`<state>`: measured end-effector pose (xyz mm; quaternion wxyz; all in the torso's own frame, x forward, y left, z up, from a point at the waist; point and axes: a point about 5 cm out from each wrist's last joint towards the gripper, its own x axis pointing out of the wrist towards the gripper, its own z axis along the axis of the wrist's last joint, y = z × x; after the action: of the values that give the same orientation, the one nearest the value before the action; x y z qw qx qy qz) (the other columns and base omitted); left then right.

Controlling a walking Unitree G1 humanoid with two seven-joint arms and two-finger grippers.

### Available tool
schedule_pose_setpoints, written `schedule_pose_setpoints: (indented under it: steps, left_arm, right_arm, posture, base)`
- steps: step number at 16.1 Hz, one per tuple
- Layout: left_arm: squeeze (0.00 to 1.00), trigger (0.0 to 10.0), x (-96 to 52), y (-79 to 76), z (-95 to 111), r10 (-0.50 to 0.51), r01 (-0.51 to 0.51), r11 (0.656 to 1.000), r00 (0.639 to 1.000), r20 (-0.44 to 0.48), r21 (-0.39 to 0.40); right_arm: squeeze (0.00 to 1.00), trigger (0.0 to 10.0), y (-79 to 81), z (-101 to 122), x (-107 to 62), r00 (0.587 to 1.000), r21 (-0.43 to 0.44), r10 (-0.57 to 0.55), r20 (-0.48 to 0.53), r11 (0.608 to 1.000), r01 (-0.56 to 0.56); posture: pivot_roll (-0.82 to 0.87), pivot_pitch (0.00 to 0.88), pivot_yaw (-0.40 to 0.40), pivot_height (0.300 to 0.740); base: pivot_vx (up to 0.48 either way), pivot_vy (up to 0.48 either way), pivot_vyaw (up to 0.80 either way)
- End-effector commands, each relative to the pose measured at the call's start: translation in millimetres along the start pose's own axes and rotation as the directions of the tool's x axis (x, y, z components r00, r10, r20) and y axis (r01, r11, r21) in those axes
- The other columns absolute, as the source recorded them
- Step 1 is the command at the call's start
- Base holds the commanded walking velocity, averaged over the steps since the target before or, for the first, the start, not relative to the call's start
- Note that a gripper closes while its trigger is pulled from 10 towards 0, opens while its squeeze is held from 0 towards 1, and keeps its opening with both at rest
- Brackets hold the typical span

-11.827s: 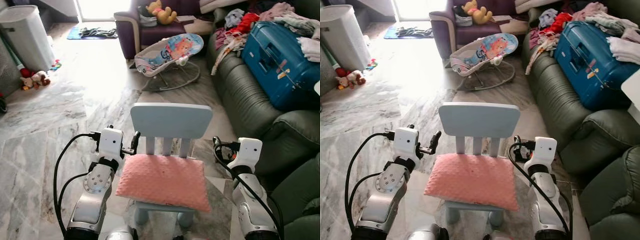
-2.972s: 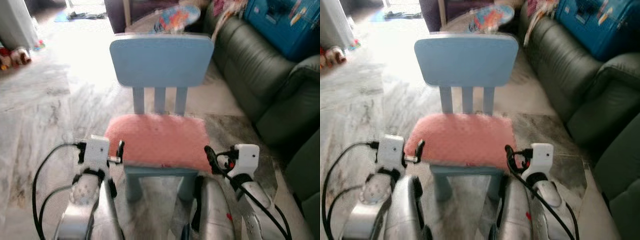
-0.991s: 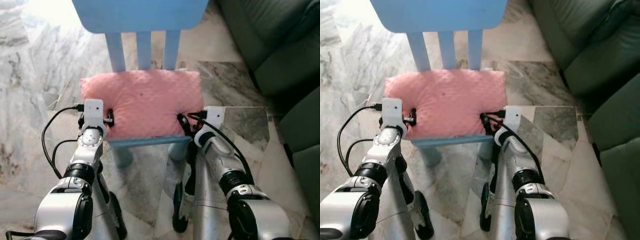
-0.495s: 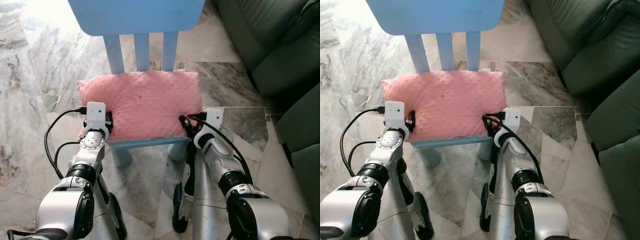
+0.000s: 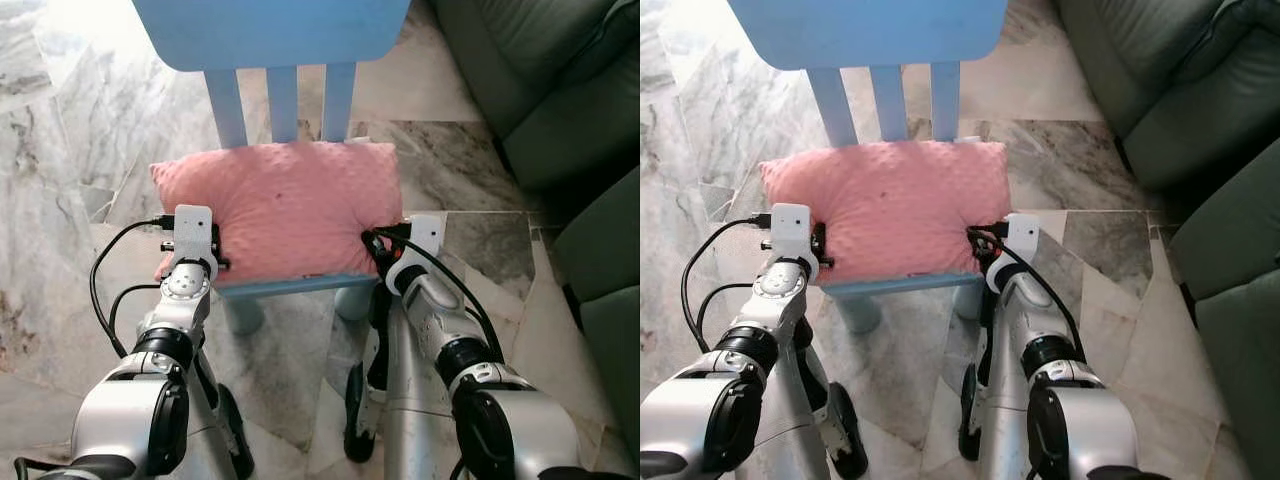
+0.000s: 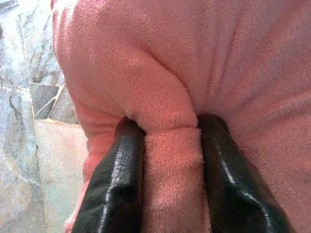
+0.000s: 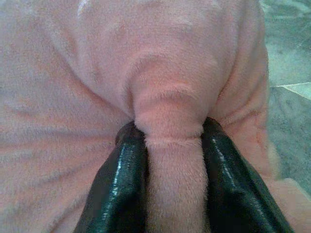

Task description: Move the pillow to the sofa

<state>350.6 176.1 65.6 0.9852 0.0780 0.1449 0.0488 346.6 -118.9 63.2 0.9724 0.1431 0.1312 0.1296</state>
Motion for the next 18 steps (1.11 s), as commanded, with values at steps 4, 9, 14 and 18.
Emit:
schedule_pose_setpoints:
  steps: [4, 9, 14, 18]
  left_arm:
    - [0.0, 0.0, -9.8, -10.8, -37.6, -0.035, 0.03, 0.999, 0.981, -0.191, -0.028]
    - [0.0, 0.0, 0.8, -9.0, -6.1, -0.024, 0.016, 0.997, 0.996, -0.092, -0.081]
    - [0.0, 0.0, 2.3, 8.8, 15.0, 0.04, -0.036, 0.998, 0.997, 0.065, -0.058]
    - [0.0, 0.0, -4.7, 22.9, 28.2, 0.102, -0.092, 0.994, 0.977, 0.186, -0.064]
  right_arm:
    - [0.0, 0.0, -3.4, -15.6, -3.5, 0.997, 0.024, -0.018, -0.08, 1.0, 0.02]
    - [0.0, 0.0, 4.2, 8.8, 6.1, 1.0, 0.005, 0.025, -0.002, 1.0, -0.025]
    - [0.0, 0.0, 9.4, 21.1, 7.7, 0.995, -0.052, 0.068, 0.072, 0.997, -0.064]
    - [0.0, 0.0, 8.1, 28.0, 3.7, 0.985, -0.113, 0.102, 0.139, 0.99, -0.087]
  posture:
    - [-0.01, 0.269, -0.086, 0.445]
    - [0.0, 0.223, -0.089, 0.445]
    - [0.01, 0.158, -0.075, 0.445]
    - [0.03, 0.094, -0.057, 0.445]
  base:
    - [0.0, 0.0, 0.0]
    - [0.0, 0.0, 0.0]
    - [0.0, 0.0, 0.0]
    - [0.0, 0.0, 0.0]
